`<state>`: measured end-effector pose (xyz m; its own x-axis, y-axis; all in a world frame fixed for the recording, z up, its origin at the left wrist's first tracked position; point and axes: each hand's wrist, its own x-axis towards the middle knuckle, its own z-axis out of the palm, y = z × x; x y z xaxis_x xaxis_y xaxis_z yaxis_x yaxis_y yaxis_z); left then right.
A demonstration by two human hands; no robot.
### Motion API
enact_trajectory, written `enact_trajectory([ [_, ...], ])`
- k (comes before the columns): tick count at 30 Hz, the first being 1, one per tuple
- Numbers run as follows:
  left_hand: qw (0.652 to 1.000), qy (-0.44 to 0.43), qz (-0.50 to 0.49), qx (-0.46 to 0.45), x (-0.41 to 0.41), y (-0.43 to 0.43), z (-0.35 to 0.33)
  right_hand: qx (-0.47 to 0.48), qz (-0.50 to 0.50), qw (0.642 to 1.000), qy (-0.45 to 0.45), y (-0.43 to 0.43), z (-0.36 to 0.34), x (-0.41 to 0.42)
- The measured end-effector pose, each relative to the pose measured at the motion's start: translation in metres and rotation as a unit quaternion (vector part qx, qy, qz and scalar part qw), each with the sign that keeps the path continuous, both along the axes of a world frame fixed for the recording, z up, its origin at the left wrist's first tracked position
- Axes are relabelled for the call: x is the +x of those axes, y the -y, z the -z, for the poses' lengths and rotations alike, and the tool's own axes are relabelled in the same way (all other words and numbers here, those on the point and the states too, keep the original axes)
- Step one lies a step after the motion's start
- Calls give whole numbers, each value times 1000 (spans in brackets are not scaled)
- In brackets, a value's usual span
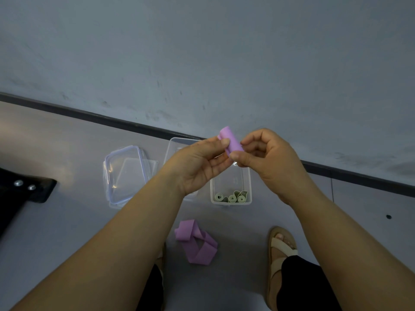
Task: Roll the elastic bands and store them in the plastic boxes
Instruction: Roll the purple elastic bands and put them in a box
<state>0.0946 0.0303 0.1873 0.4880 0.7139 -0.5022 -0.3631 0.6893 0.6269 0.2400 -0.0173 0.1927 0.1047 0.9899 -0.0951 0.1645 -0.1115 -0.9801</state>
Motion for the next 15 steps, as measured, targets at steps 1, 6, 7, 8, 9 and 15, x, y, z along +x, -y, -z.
enact_trajectory([
  [1,1000,-10,14,8,-1,-1,-1,9,-6,999,33,1,0,0],
  [6,993,-77,74,48,-8,-5,-2,27,-106,977,182,0,-1,6],
  [7,992,-82,86,52,-9,-5,-2,32,-125,970,208,0,-1,7],
  [8,990,-87,100,55,-9,-4,-2,39,-138,964,224,0,0,8],
  [9,988,-93,111,57,-9,-4,-2,47,-147,960,233,0,1,8],
  [15,988,-95,109,48,-8,-3,-1,71,-143,958,238,1,0,8],
])
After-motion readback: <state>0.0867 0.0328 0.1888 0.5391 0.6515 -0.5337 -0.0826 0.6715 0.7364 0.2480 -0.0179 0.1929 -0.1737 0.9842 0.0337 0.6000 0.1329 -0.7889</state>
